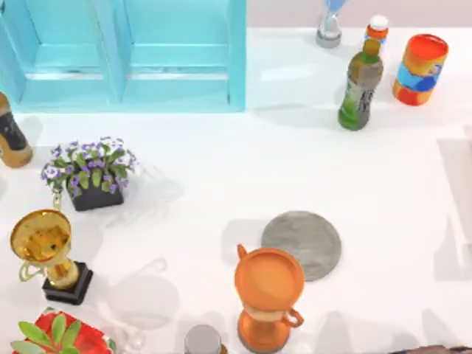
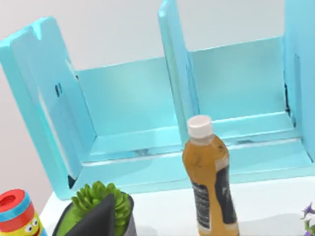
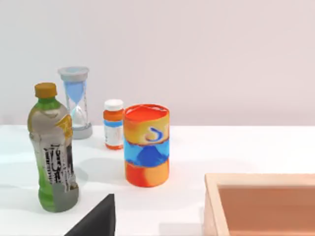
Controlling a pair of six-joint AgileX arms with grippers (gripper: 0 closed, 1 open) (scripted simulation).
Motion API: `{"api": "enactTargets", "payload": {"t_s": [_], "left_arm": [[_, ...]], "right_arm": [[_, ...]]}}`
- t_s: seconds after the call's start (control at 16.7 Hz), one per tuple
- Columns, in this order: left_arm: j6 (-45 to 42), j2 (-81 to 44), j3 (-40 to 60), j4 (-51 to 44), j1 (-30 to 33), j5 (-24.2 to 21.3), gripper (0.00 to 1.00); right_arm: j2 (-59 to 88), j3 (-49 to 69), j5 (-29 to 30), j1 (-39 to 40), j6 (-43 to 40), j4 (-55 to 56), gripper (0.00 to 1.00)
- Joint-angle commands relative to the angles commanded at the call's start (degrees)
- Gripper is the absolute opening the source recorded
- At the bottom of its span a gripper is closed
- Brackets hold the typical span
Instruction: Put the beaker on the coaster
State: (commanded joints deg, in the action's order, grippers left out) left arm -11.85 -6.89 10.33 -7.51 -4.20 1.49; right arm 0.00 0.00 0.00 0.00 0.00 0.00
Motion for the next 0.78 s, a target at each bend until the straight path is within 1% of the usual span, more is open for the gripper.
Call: {"api": "enactTargets", "payload": {"t_s": [0.12,0.36,0.78], "left_arm": [[-8.6,-4.6,7.1,-4.8,-2.5,0.8,1.00],[-29.2,-16.5,22.2,-16.2,-7.9,2.1,1.00],[-65.7,-43.0,46.8,-37.7,-16.5,2.7,1.00]], "right_arm": [[0.0,0.0,0.0,0.0,0.0,0.0,1.00],[0.0,0.0,0.0,0.0,0.0,0.0,1.00],[0.0,0.0,0.0,0.0,0.0,0.0,1.00]]}}
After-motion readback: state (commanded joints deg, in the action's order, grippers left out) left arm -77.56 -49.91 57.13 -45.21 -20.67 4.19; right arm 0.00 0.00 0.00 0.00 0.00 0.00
